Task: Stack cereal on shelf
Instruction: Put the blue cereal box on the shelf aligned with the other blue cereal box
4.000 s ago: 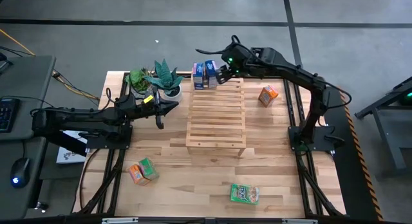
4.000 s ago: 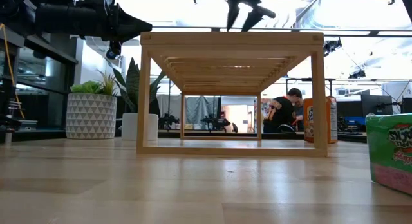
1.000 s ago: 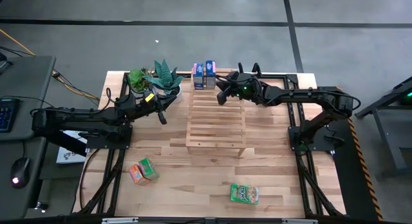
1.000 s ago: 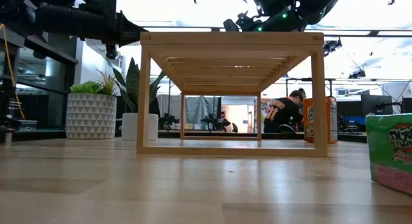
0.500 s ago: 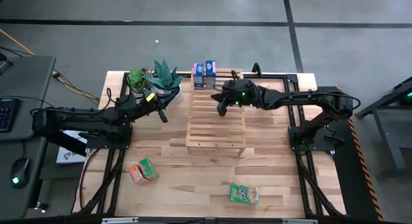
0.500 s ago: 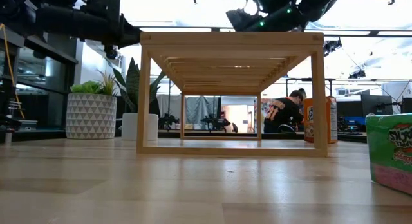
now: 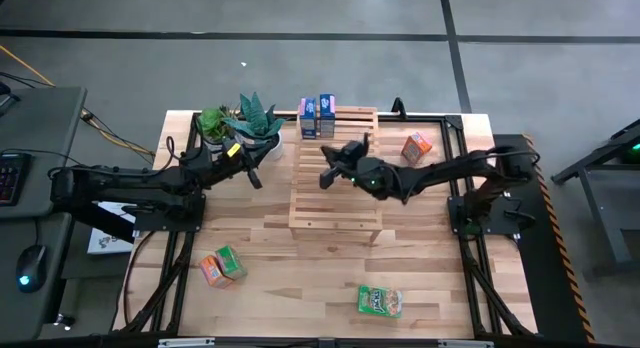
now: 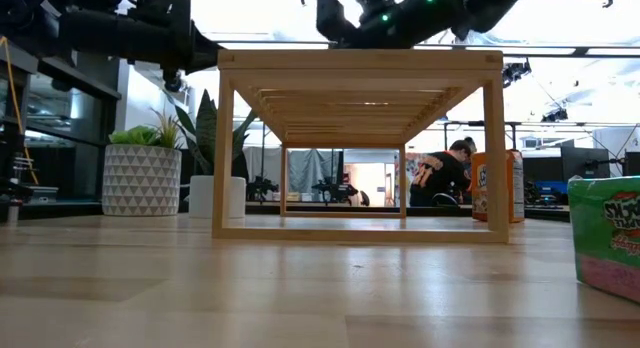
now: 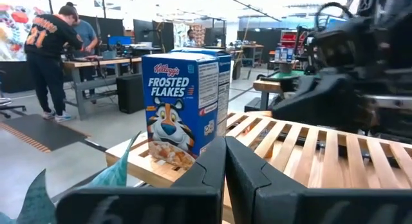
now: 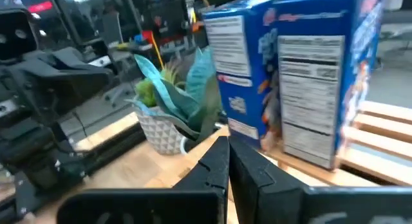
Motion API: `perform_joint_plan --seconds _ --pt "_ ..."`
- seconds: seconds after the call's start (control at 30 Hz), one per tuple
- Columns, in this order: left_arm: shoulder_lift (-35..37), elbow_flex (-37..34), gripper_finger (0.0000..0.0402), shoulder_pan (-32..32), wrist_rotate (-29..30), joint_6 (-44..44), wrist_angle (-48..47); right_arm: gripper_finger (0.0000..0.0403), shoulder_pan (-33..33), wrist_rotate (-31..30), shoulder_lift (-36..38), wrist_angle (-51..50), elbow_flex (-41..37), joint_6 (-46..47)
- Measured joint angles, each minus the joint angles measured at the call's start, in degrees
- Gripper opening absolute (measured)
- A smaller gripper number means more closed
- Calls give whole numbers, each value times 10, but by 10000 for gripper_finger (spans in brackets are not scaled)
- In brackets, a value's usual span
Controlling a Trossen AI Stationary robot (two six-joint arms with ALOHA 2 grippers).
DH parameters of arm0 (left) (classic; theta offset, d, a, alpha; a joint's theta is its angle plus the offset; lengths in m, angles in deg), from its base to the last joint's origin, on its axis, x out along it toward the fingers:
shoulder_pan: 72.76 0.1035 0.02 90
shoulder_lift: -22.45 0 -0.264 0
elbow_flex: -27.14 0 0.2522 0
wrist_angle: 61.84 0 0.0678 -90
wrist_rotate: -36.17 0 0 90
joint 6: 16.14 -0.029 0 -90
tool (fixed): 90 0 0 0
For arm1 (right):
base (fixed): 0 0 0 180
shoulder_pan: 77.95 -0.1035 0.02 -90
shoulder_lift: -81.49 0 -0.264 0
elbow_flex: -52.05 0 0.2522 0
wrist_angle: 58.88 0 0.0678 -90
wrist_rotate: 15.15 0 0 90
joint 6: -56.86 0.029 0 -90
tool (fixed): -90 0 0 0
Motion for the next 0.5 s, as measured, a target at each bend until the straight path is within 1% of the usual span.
perform_joint_plan --seconds 0.07,0.17,0.23,0.37,0.43,0.5 --pt "0 0 0 0 8 0 0 0 -6 -10 -22 23 12 -11" --pt "0 0 0 0 9 0 1 0 -15 -27 -60 8 66 -29" --pt "0 0 0 0 9 0 3 0 -22 -50 -88 -27 117 -52" --pt "0 0 0 0 9 1 0 0 -29 -153 -132 -142 210 -69" --pt "0 0 0 0 8 1 -6 0 -27 -166 -144 -175 243 -65" --pt "0 0 0 0 8 1 -8 0 -25 -176 -152 -191 259 -67"
